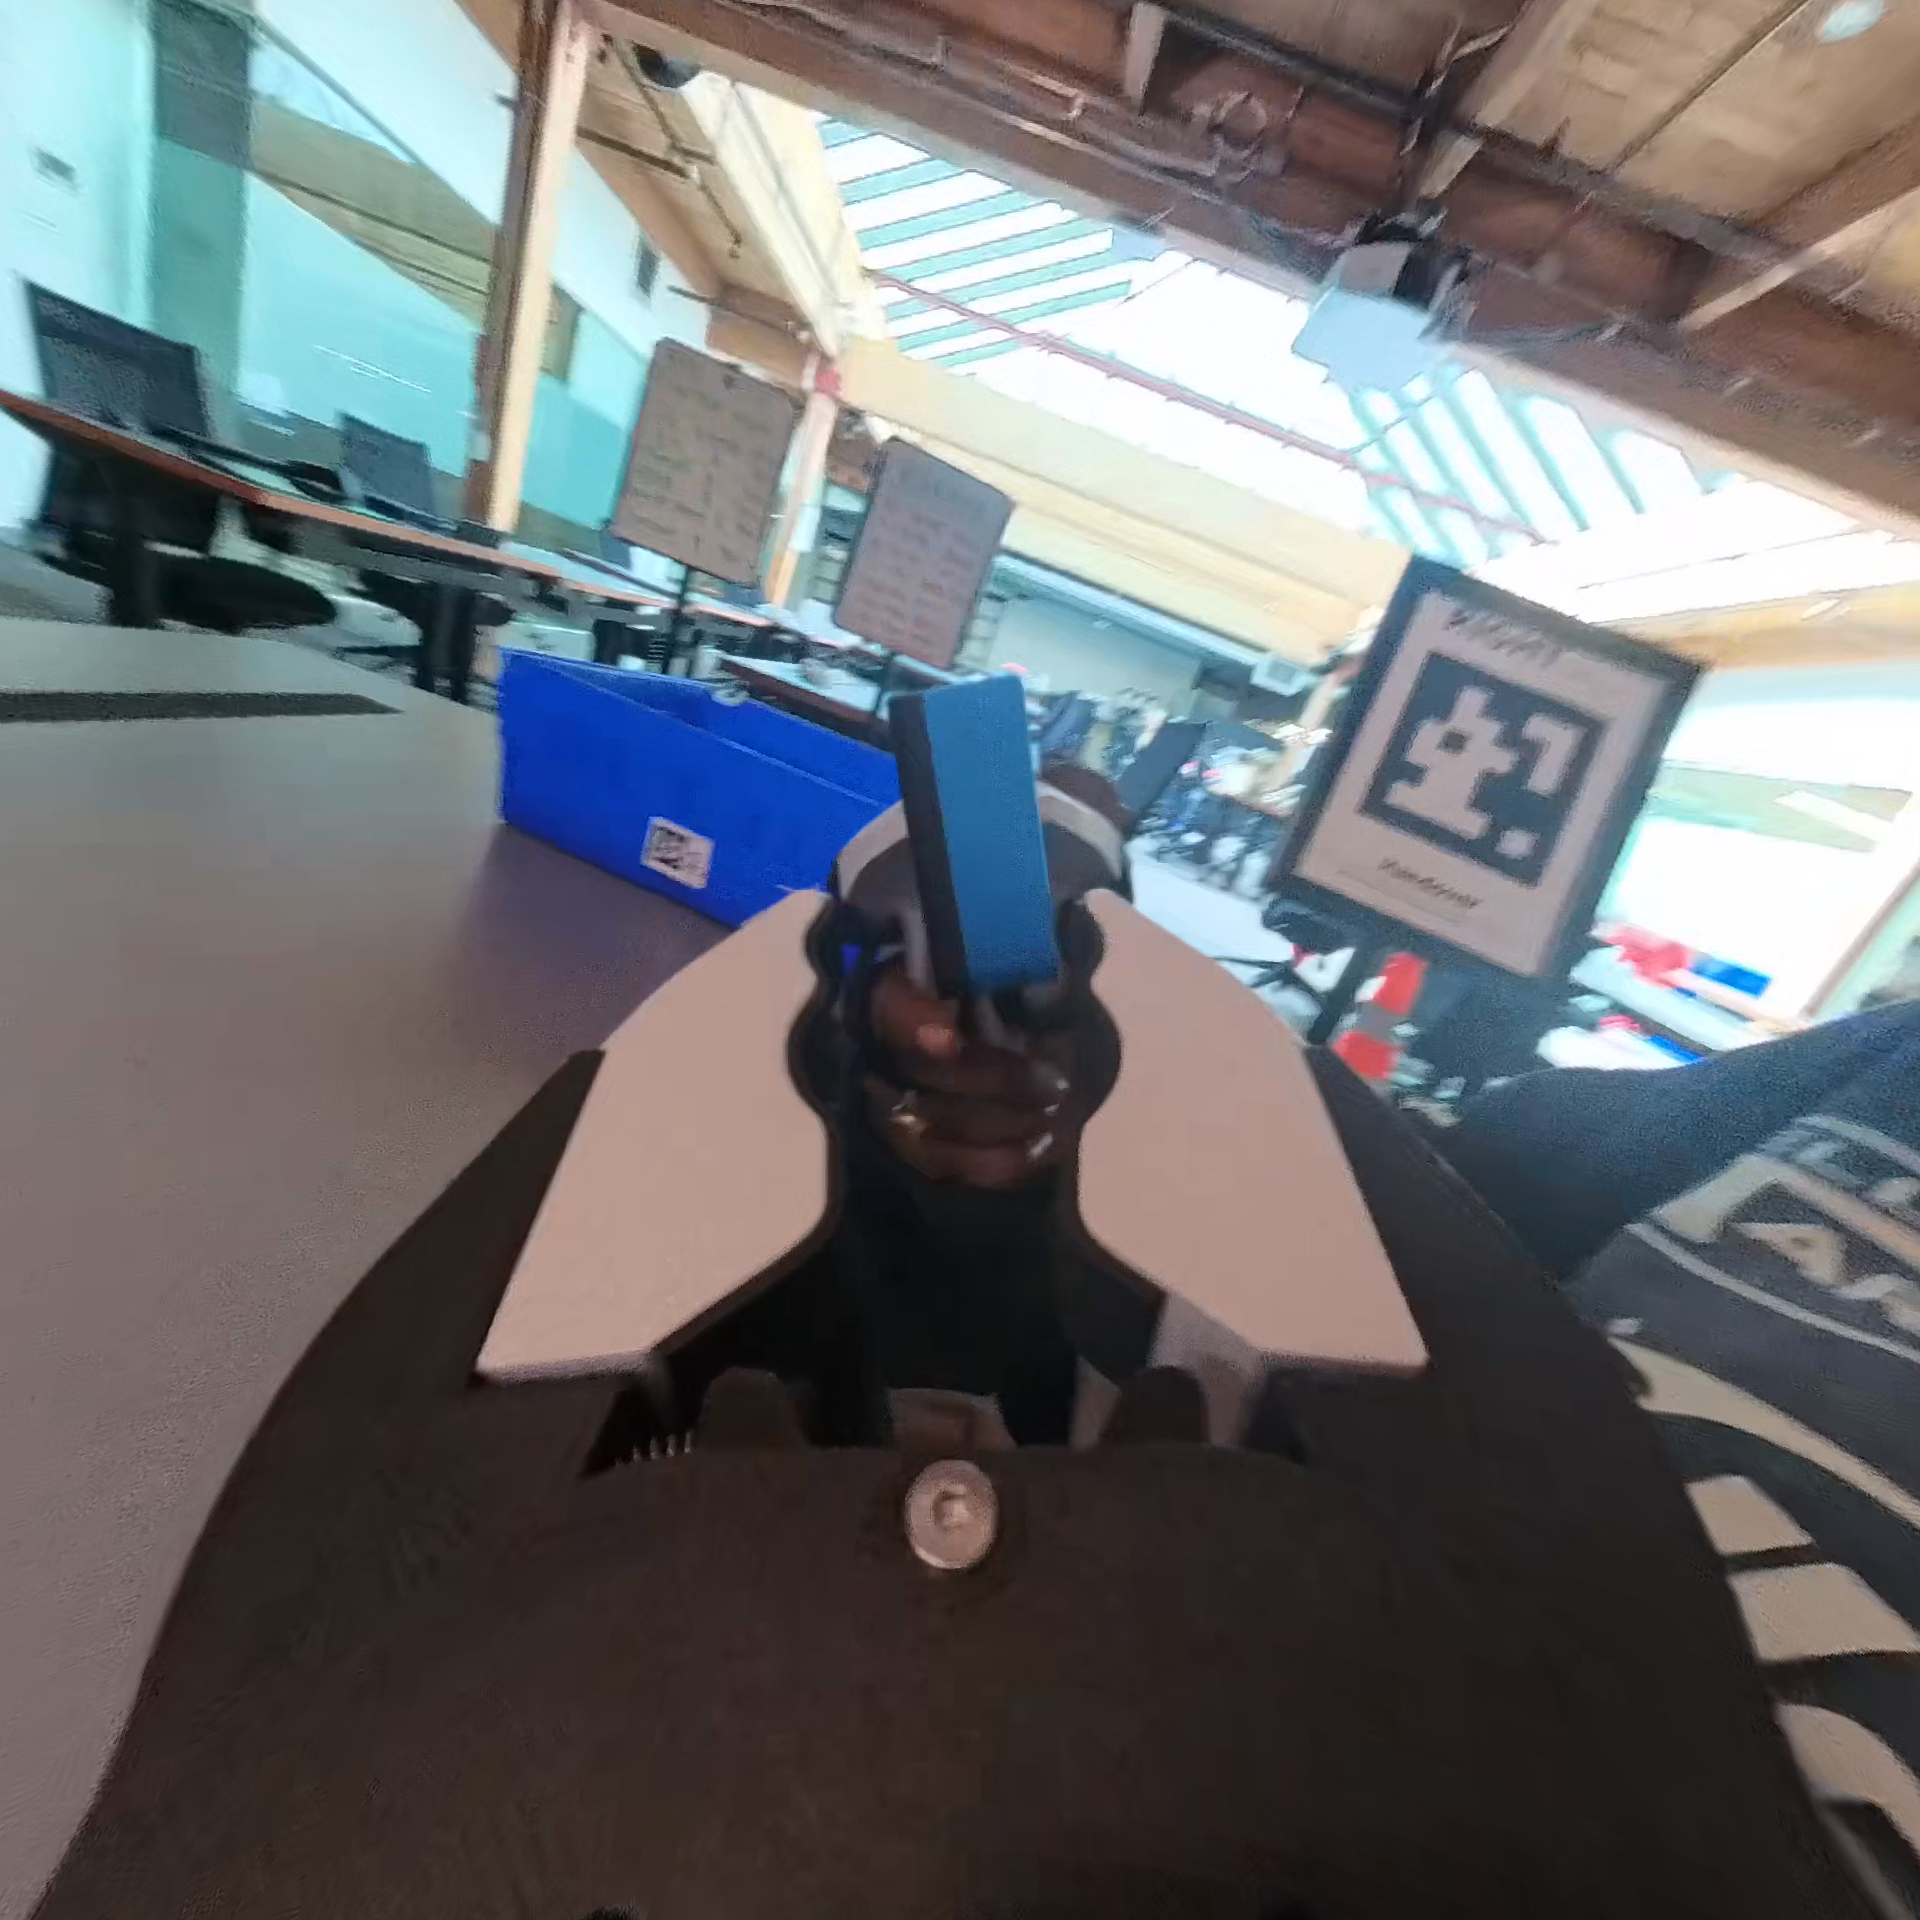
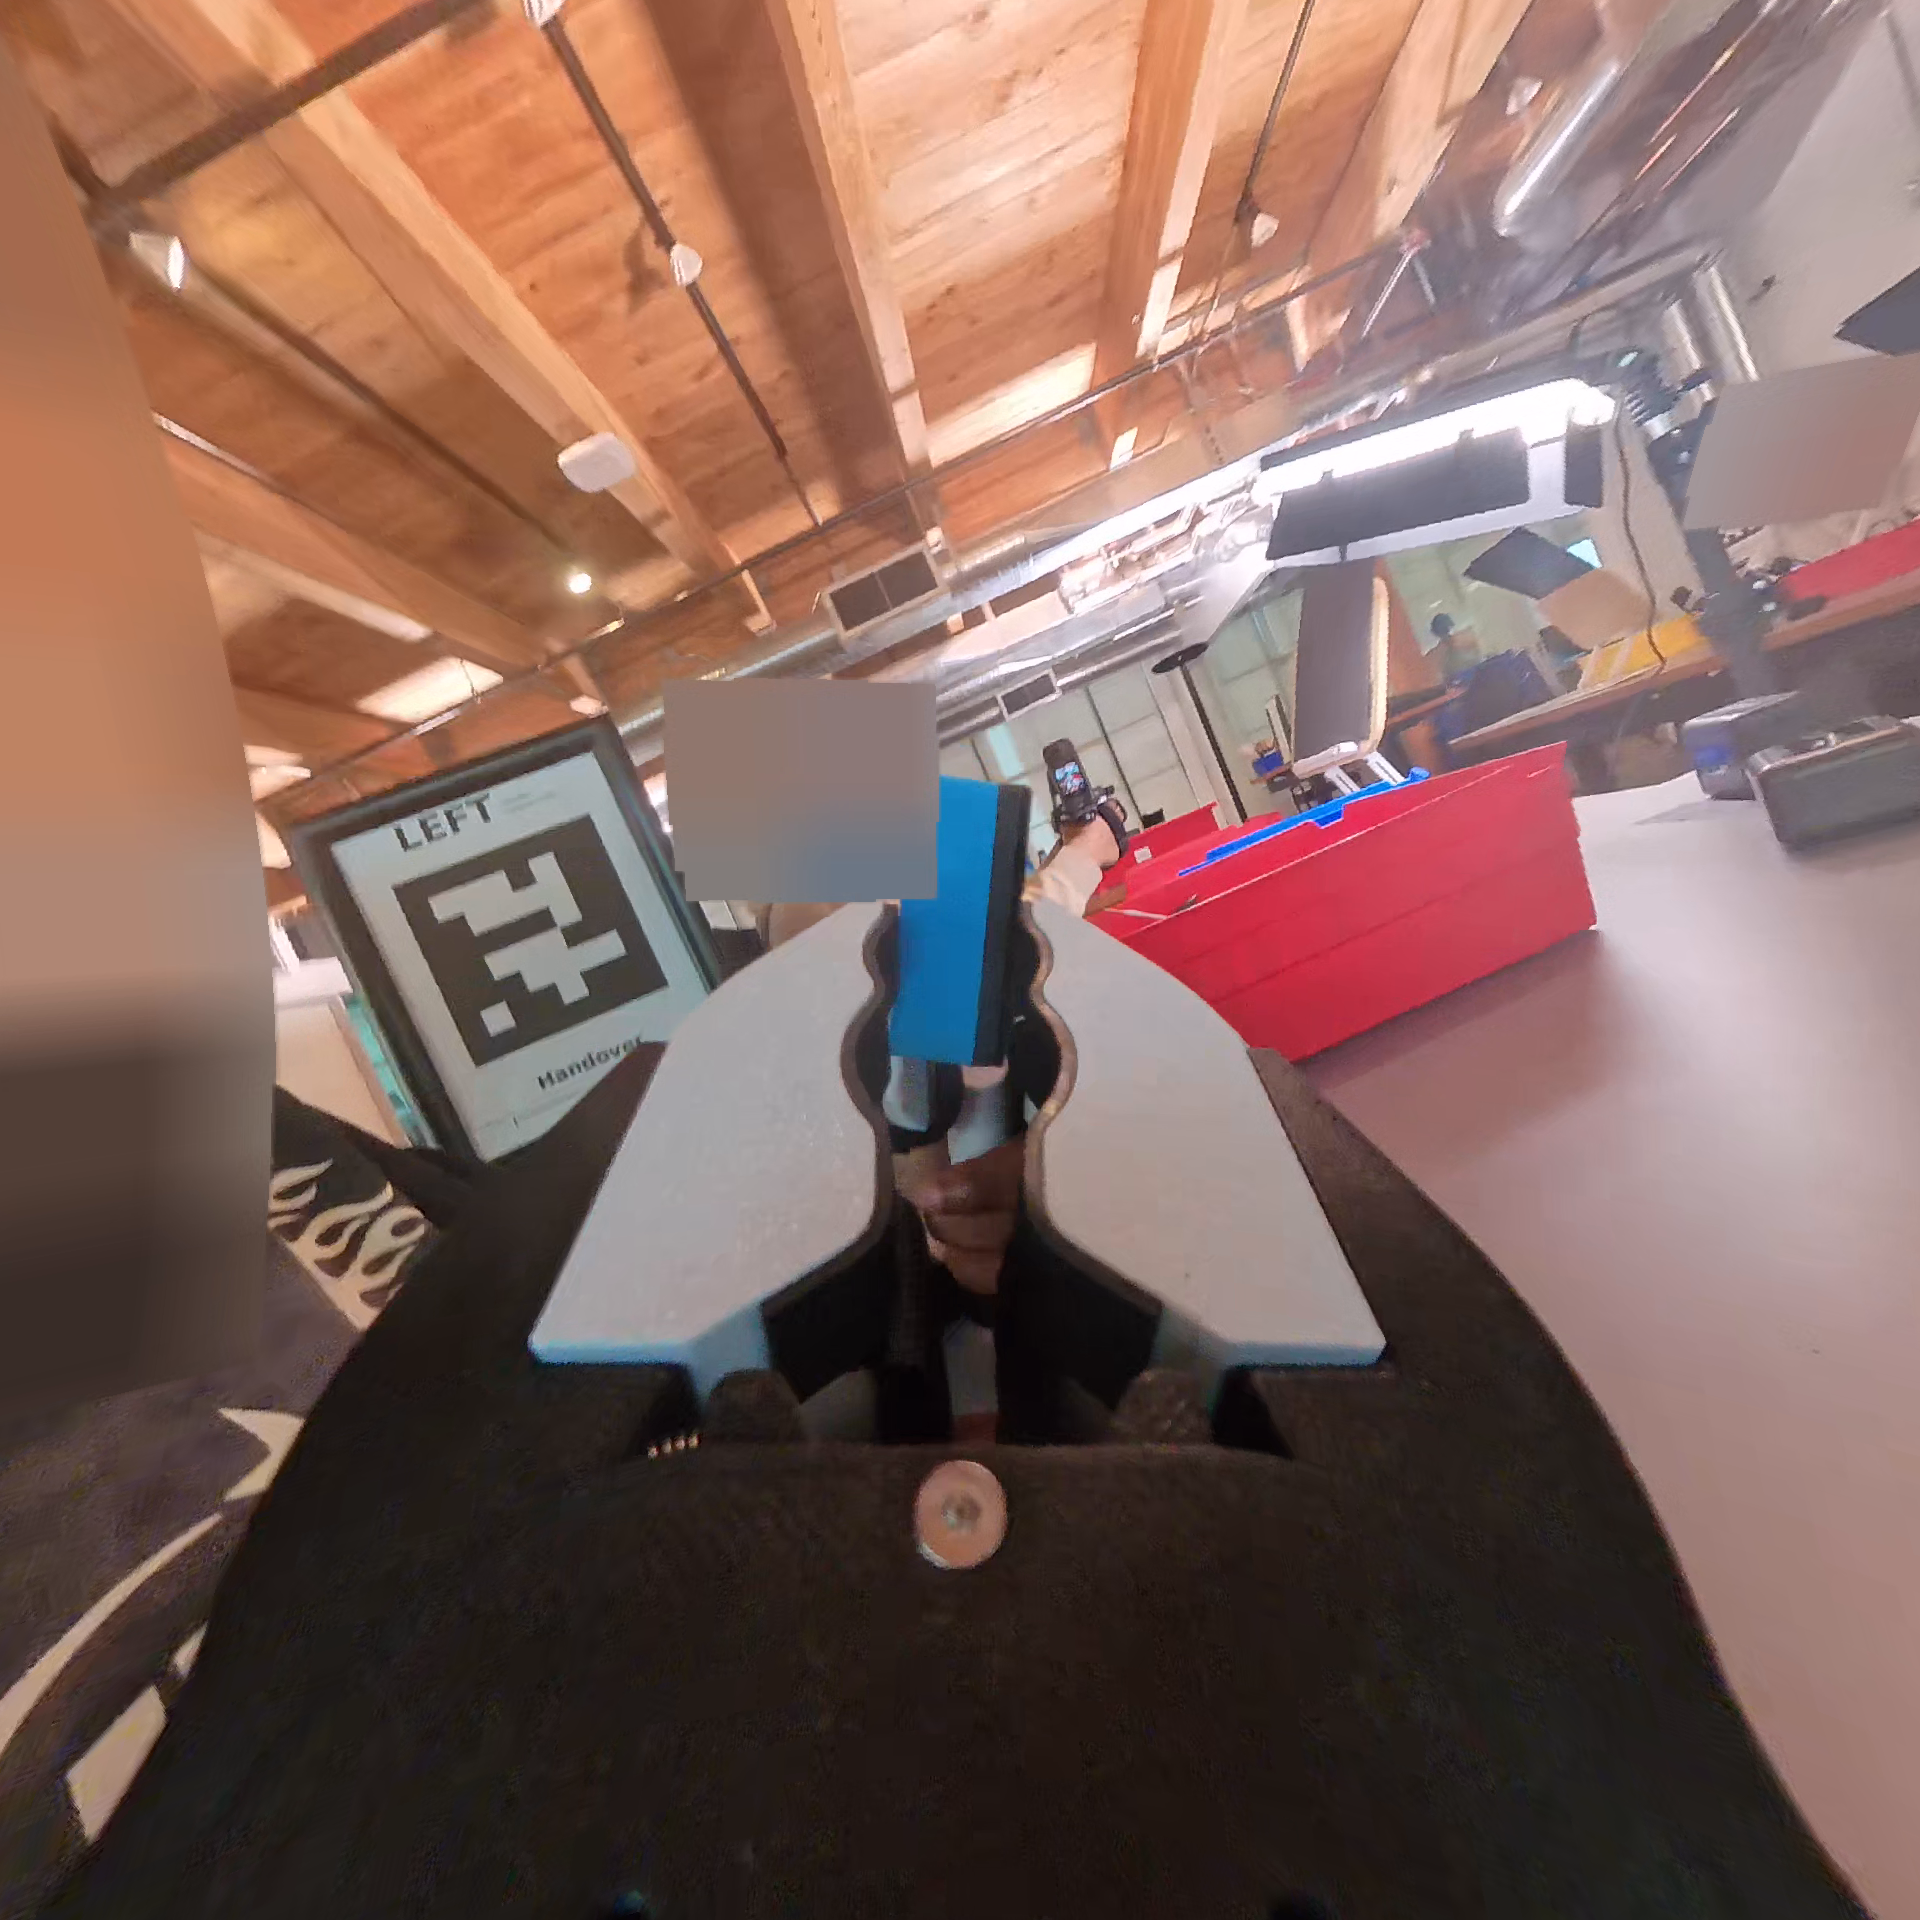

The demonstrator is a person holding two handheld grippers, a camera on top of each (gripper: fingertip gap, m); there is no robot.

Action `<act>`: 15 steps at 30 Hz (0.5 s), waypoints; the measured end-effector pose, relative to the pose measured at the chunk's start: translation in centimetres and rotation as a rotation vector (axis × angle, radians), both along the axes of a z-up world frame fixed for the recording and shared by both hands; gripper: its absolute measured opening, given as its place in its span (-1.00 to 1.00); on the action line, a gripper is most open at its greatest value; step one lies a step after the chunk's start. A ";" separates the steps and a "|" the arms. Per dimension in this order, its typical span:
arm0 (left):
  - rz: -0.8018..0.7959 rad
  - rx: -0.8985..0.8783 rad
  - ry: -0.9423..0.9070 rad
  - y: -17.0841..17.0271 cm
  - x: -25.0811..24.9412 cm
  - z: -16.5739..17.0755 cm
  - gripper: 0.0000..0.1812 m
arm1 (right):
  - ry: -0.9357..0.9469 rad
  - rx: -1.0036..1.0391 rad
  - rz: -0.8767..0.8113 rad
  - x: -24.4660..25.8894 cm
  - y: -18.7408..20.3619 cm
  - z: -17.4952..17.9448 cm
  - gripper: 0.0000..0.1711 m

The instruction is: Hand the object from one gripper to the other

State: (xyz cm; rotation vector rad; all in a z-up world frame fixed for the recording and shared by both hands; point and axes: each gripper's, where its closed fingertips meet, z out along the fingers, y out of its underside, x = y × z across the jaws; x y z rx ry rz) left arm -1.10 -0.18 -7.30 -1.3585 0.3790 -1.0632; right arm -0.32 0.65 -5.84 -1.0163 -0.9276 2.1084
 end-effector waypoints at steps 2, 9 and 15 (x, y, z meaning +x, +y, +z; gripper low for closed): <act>-0.072 -0.021 -0.104 -0.5 0.2 0.5 -0.75 | 0.004 0.036 -0.015 0.0 -0.4 0.0 -0.76; -0.187 -0.277 -0.200 -0.5 -0.6 -0.1 -0.76 | 0.122 0.699 -0.433 1.4 -2.1 0.6 -0.17; -0.278 -0.388 -0.166 -1.1 -0.1 -1.3 -0.76 | 0.020 1.084 -0.622 0.0 -1.9 -1.8 -0.15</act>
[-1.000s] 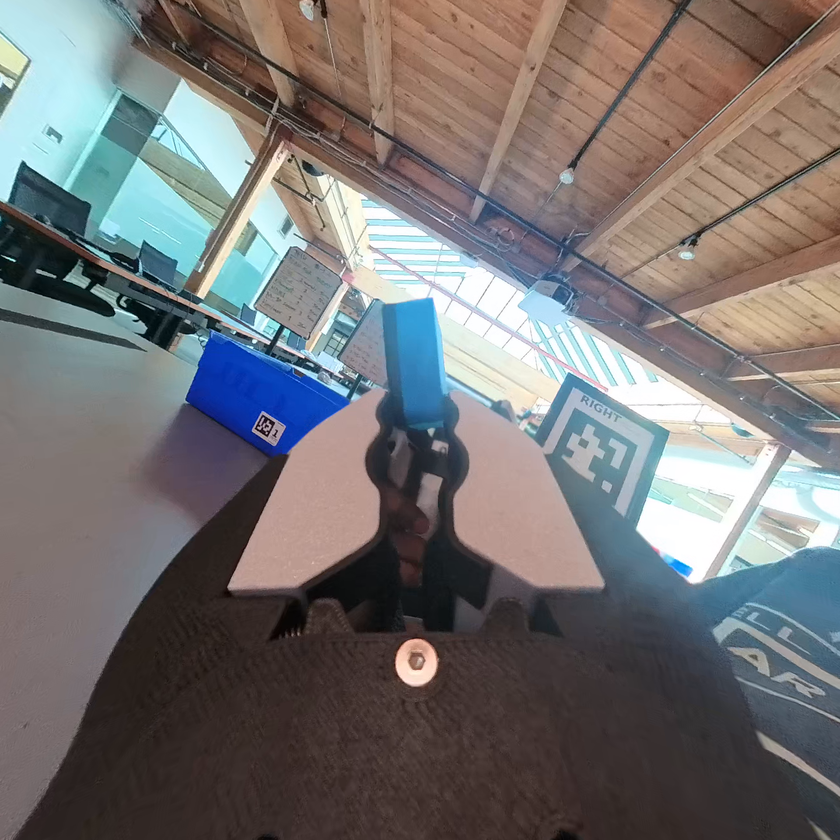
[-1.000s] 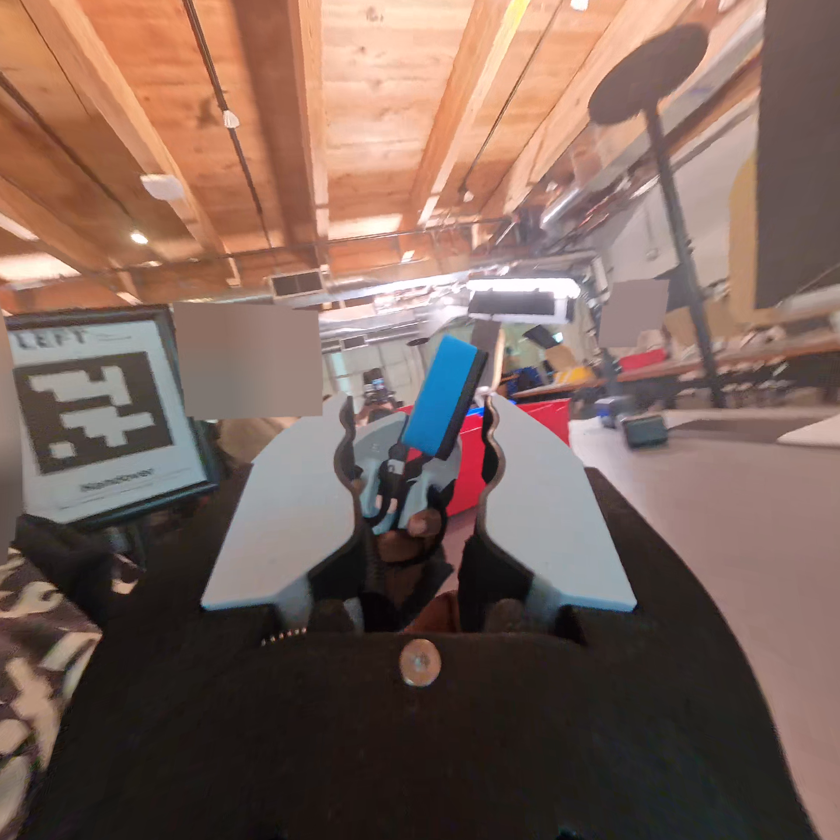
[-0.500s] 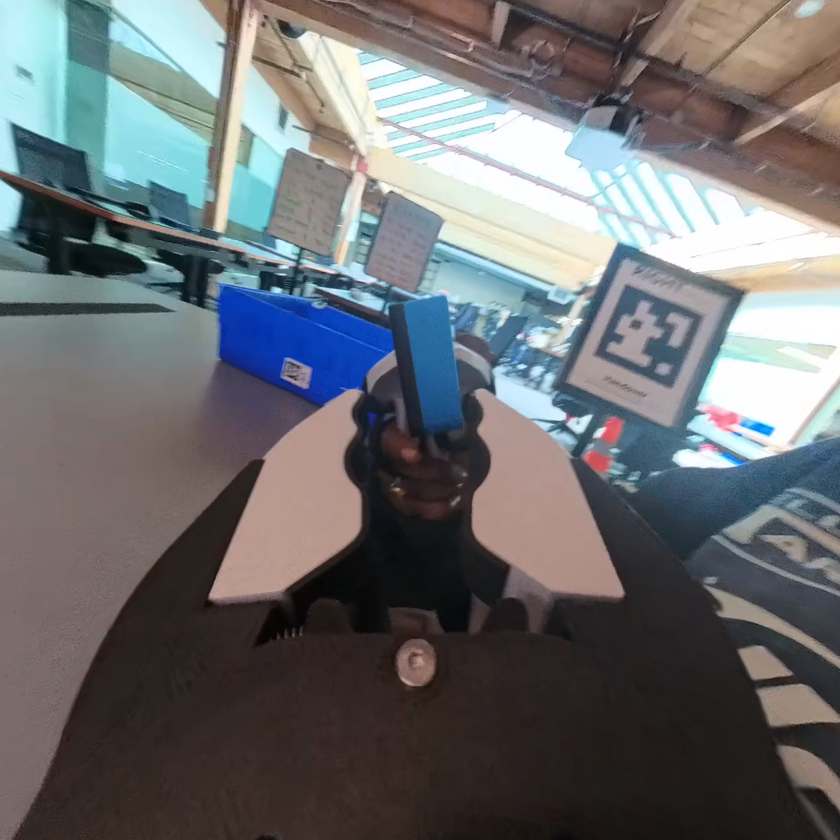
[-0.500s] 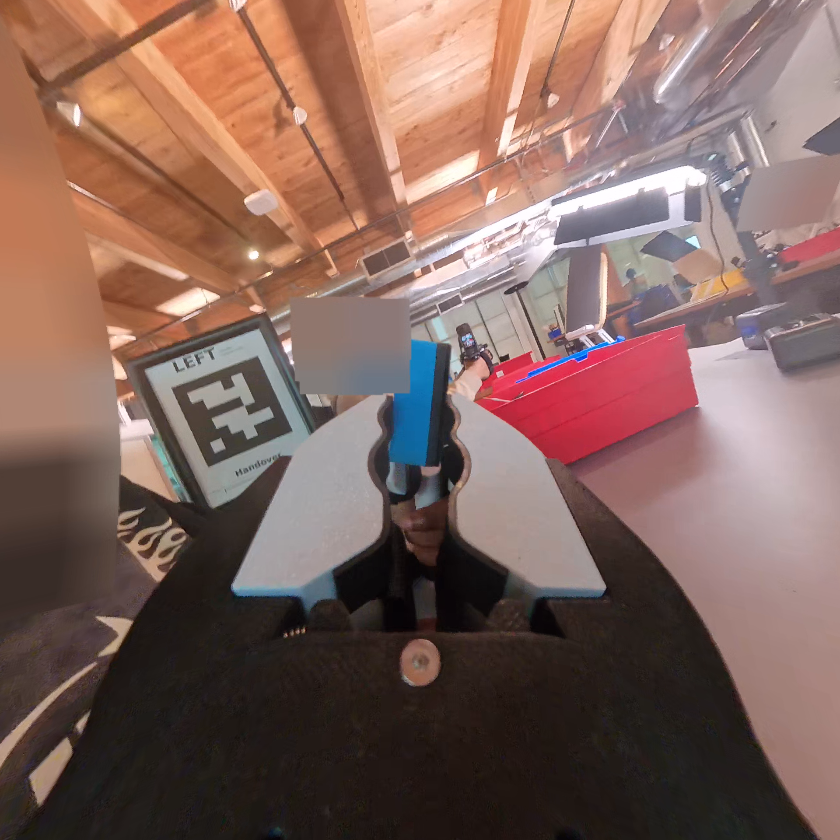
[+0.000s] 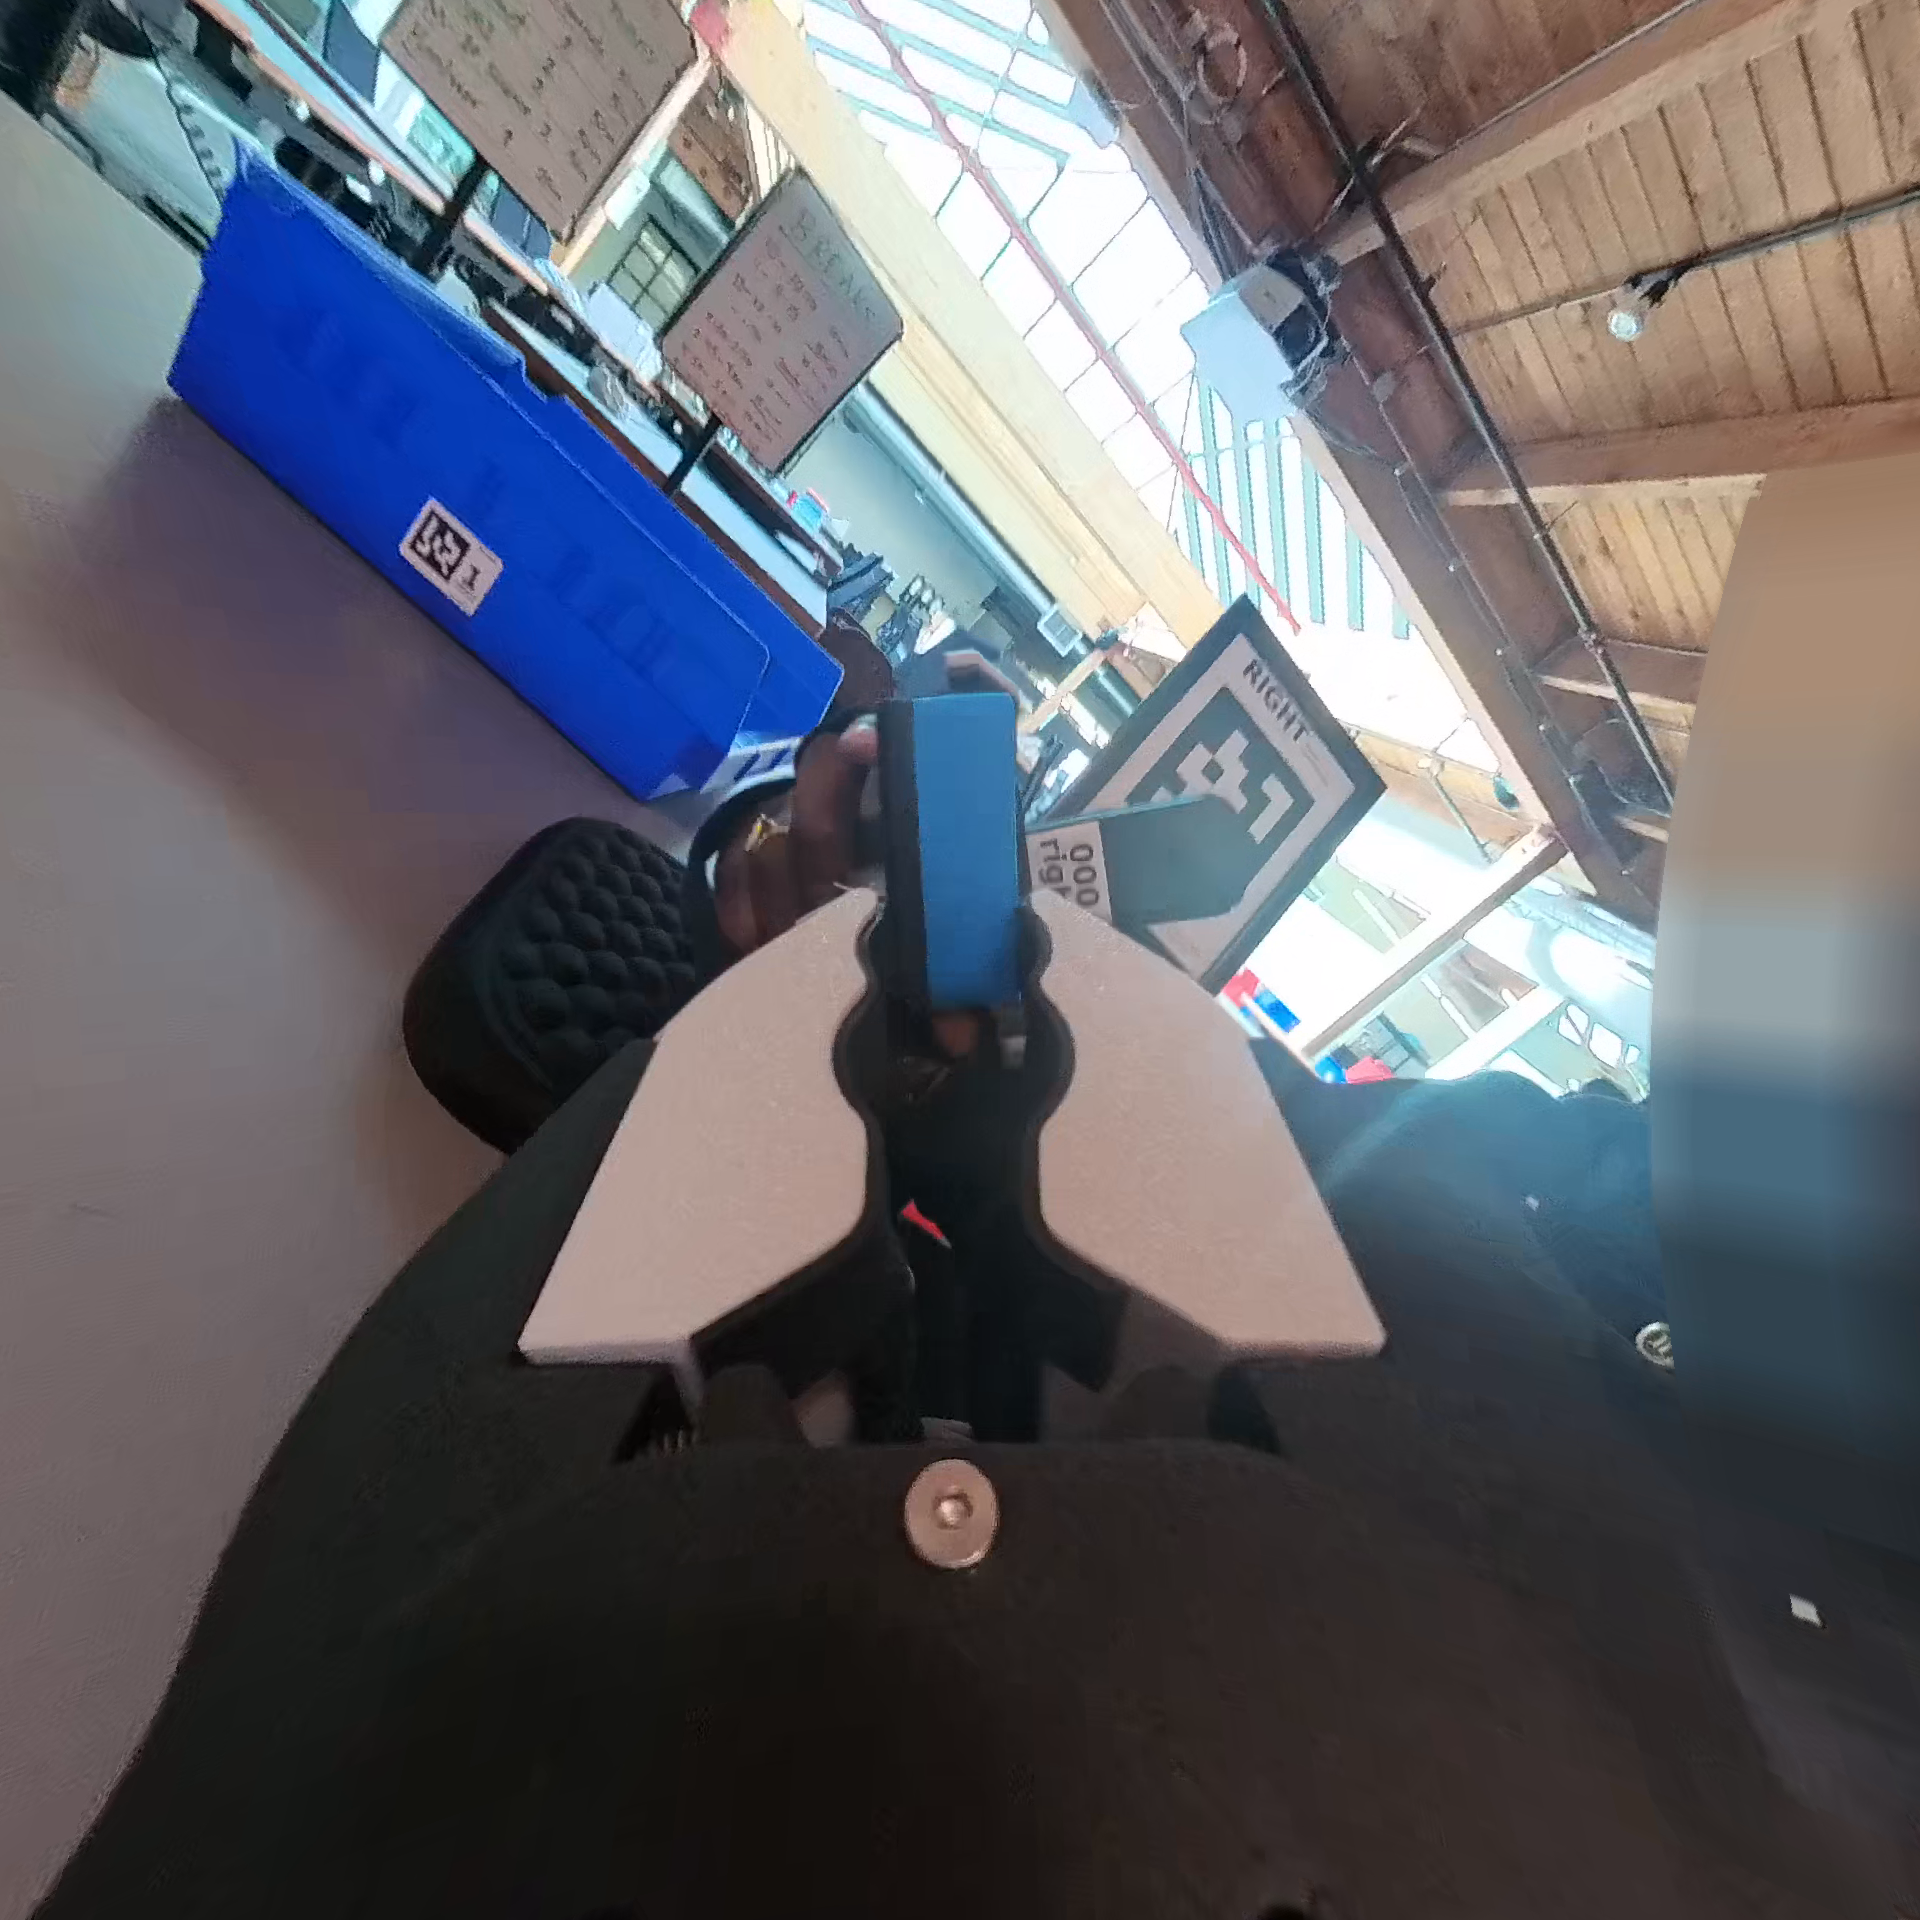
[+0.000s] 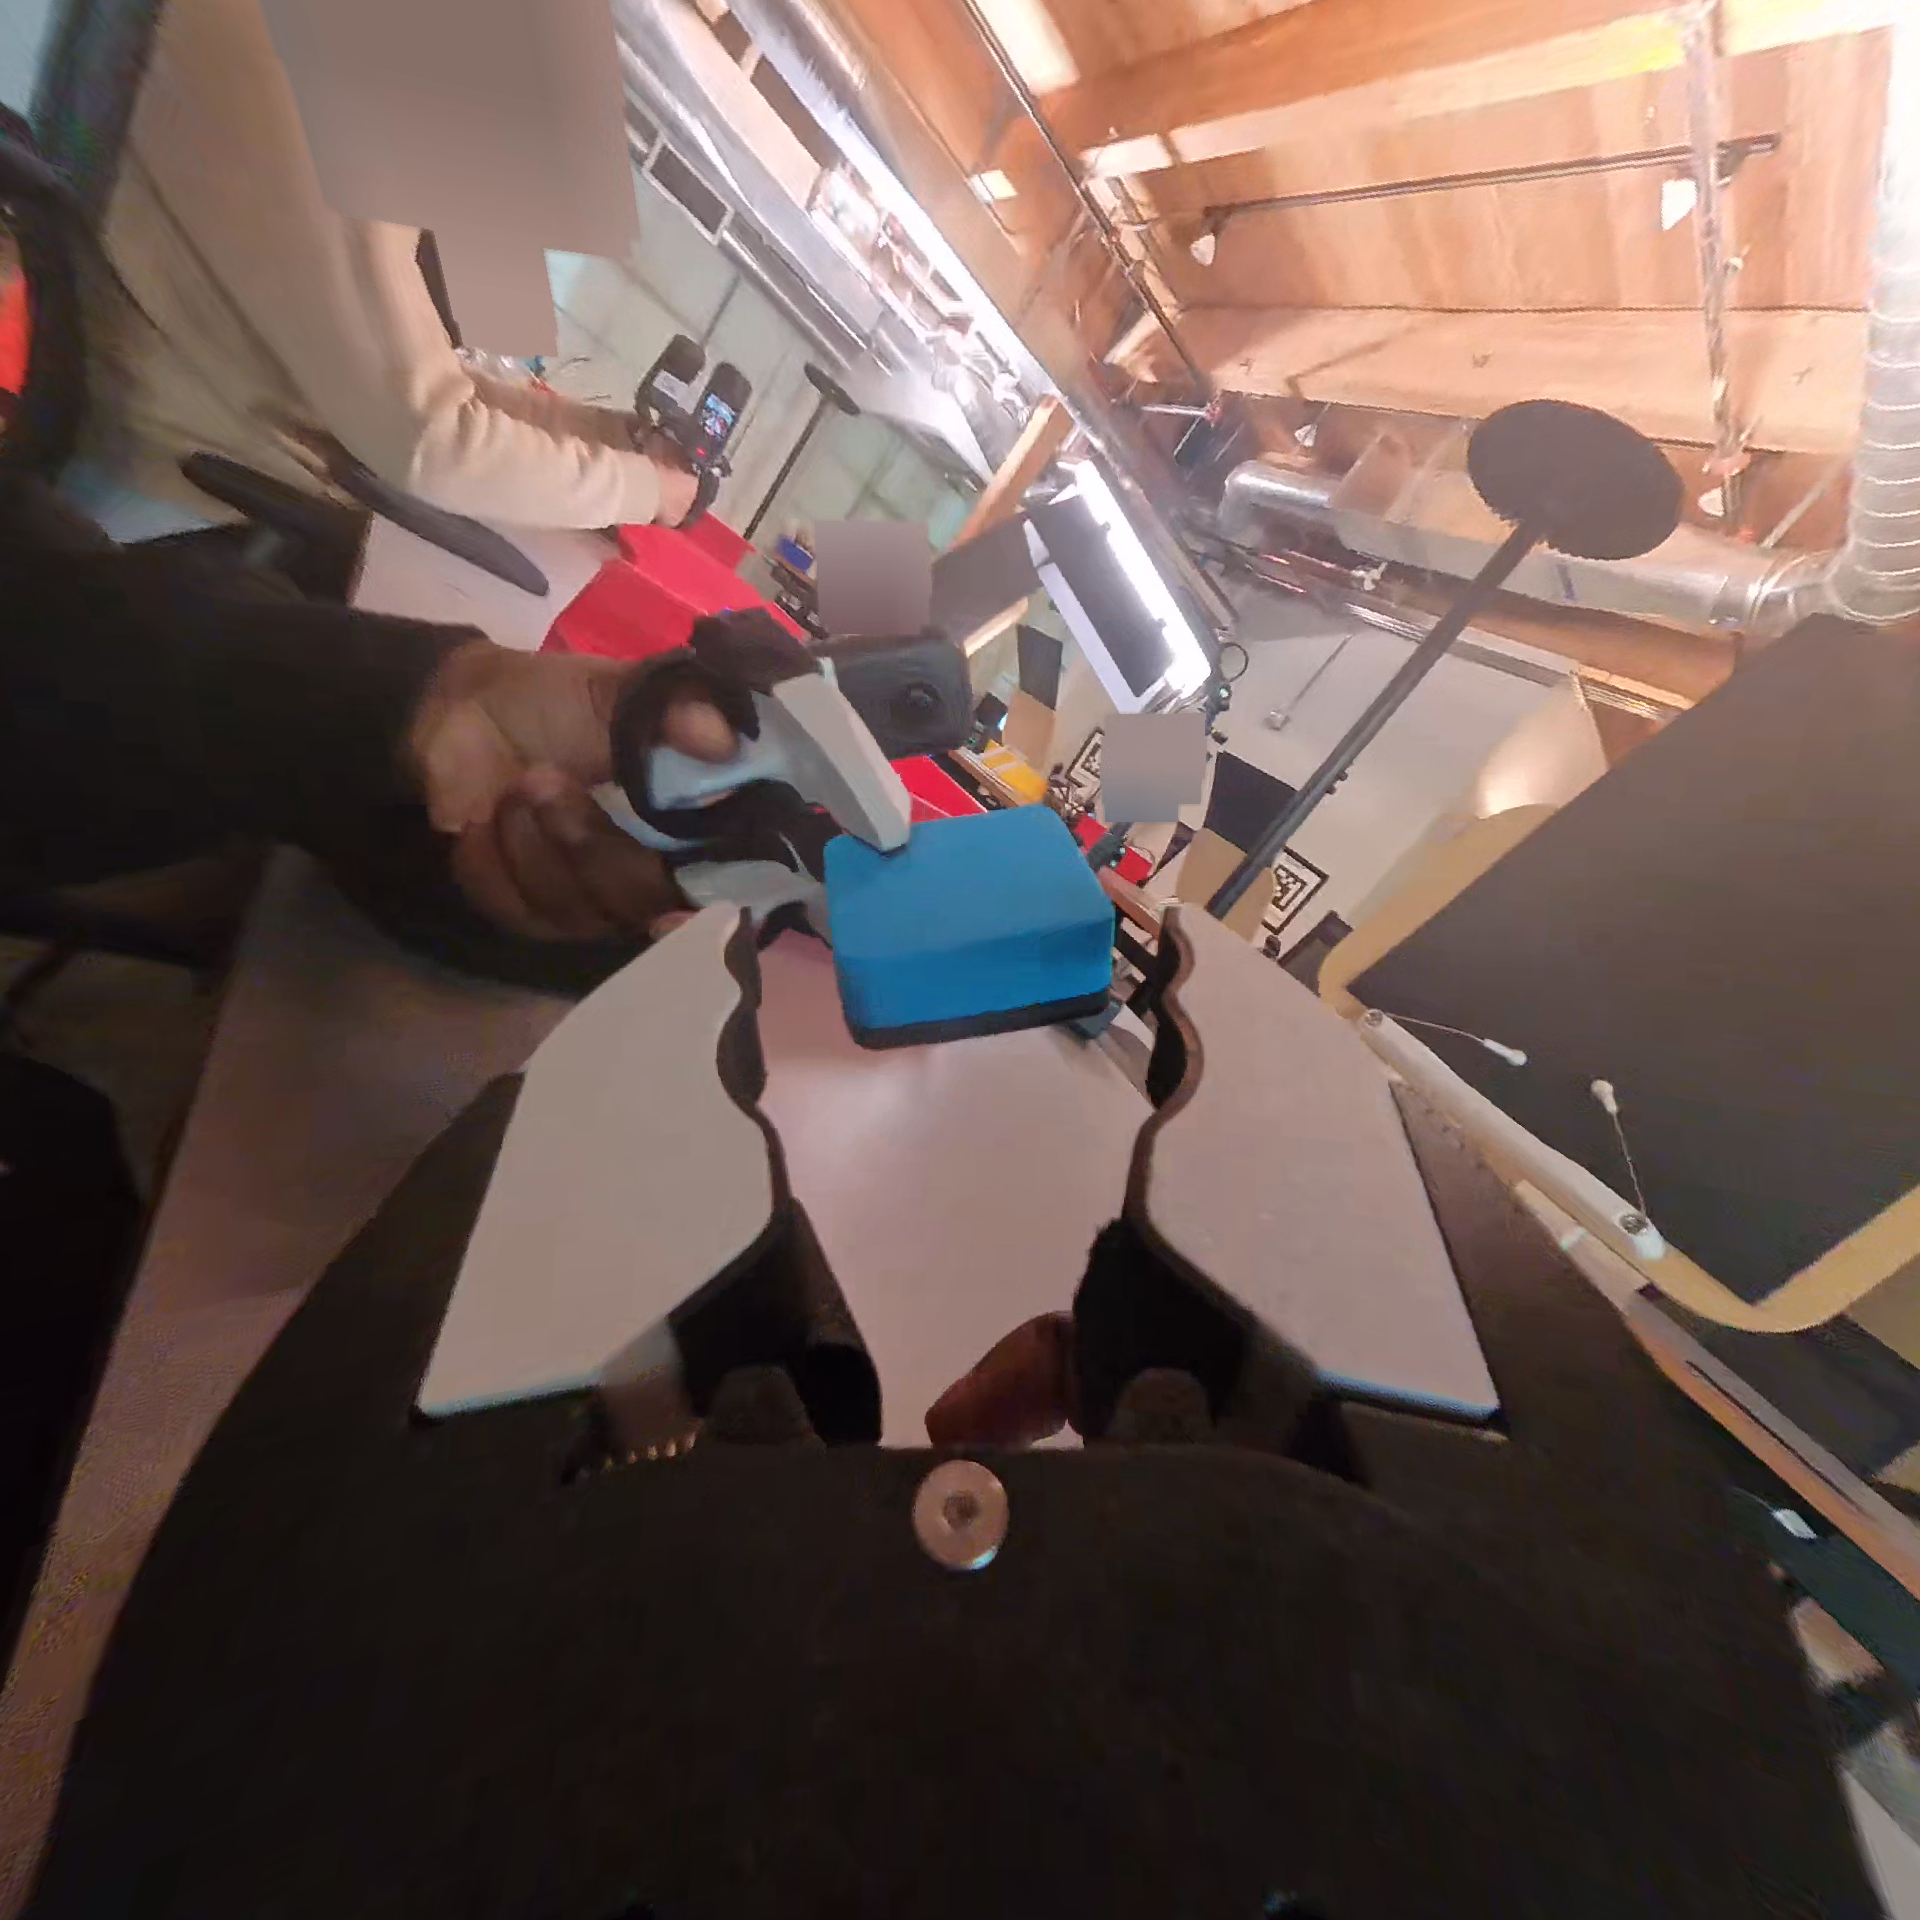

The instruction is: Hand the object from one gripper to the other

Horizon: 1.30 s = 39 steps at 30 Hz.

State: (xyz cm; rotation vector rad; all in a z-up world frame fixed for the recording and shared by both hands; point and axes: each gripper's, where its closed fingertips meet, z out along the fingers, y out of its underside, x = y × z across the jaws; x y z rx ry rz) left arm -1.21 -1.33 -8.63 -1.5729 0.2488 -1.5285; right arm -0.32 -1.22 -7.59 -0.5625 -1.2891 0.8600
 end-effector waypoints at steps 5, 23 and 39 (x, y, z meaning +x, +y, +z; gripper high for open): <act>-0.040 0.004 0.032 -0.4 0.7 -0.4 -0.75 | -0.012 0.001 0.002 -0.2 -0.1 -0.4 -0.36; 0.174 0.499 0.407 -0.4 0.6 -0.4 -0.34 | -0.336 -0.767 0.446 -0.3 -0.4 -1.2 -0.37; -0.045 0.086 0.029 -0.5 -0.4 -0.9 -0.41 | -0.005 0.104 0.038 -0.1 -1.1 -1.2 -0.50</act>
